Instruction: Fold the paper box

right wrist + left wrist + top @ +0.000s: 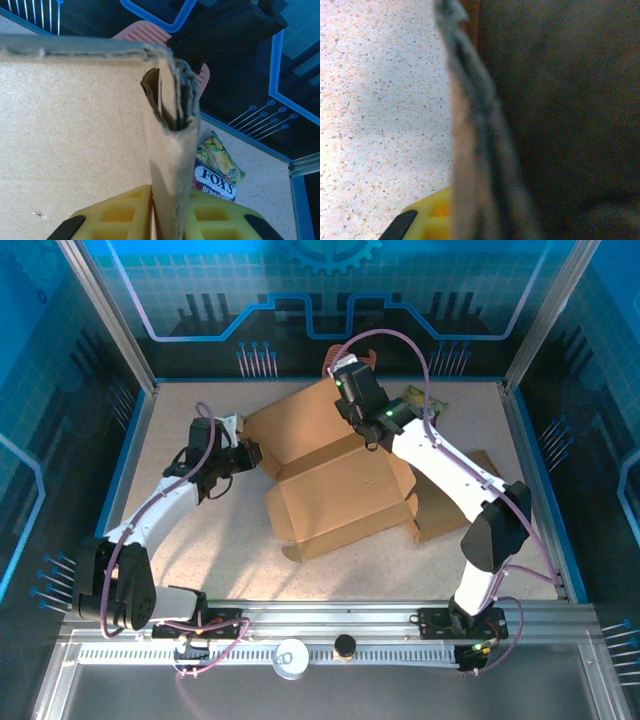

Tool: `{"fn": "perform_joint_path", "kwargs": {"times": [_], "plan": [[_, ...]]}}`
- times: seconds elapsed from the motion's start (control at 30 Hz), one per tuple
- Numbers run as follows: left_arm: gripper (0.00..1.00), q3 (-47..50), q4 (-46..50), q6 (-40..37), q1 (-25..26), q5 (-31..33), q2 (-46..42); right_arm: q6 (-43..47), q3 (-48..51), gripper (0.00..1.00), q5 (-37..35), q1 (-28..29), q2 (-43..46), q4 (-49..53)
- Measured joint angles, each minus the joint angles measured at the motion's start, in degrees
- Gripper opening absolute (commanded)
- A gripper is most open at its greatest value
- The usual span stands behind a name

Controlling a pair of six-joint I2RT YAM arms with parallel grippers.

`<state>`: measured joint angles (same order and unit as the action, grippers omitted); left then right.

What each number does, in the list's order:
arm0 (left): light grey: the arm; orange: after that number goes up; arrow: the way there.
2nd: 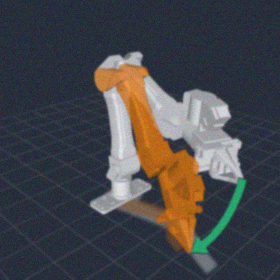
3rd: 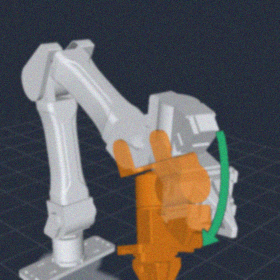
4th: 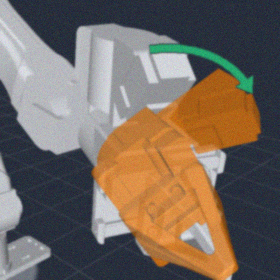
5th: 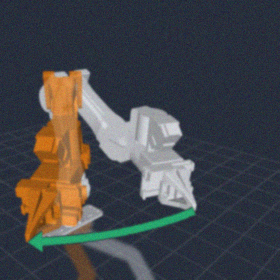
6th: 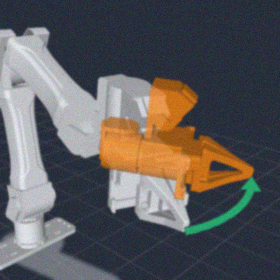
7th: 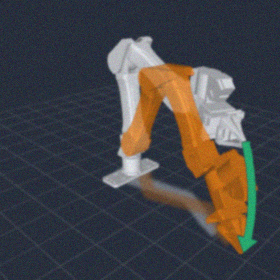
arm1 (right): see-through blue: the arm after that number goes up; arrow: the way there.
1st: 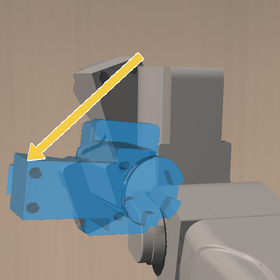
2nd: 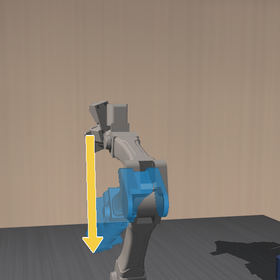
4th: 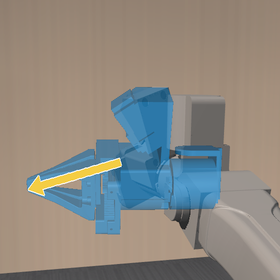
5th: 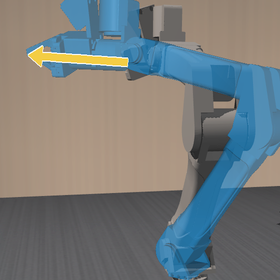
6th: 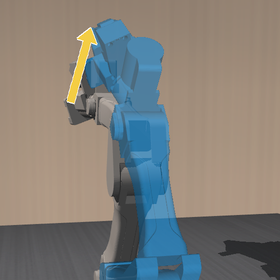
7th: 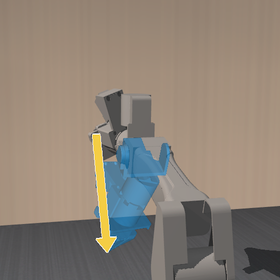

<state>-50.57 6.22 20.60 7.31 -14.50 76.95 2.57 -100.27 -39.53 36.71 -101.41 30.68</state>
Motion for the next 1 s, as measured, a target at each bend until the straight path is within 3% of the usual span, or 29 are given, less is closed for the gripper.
{"fn": "perform_joint_path", "kwargs": {"times": [0.2,0.6,1.0], "plan": [[0.00,-0.74,0.72,0.04,0.07,-0.04,0.00,-1.84,-1.68,0.00,-3.28,0.02,-1.70,1.84],[0.00,-0.83,1.66,0.31,0.68,0.24,0.02,-10.60,-4.55,0.00,-13.86,3.45,-4.92,8.26],[0.00,4.31,-2.97,3.78,0.70,4.17,2.84,-12.68,-2.12,0.00,-15.54,7.21,-5.92,7.89]]}}
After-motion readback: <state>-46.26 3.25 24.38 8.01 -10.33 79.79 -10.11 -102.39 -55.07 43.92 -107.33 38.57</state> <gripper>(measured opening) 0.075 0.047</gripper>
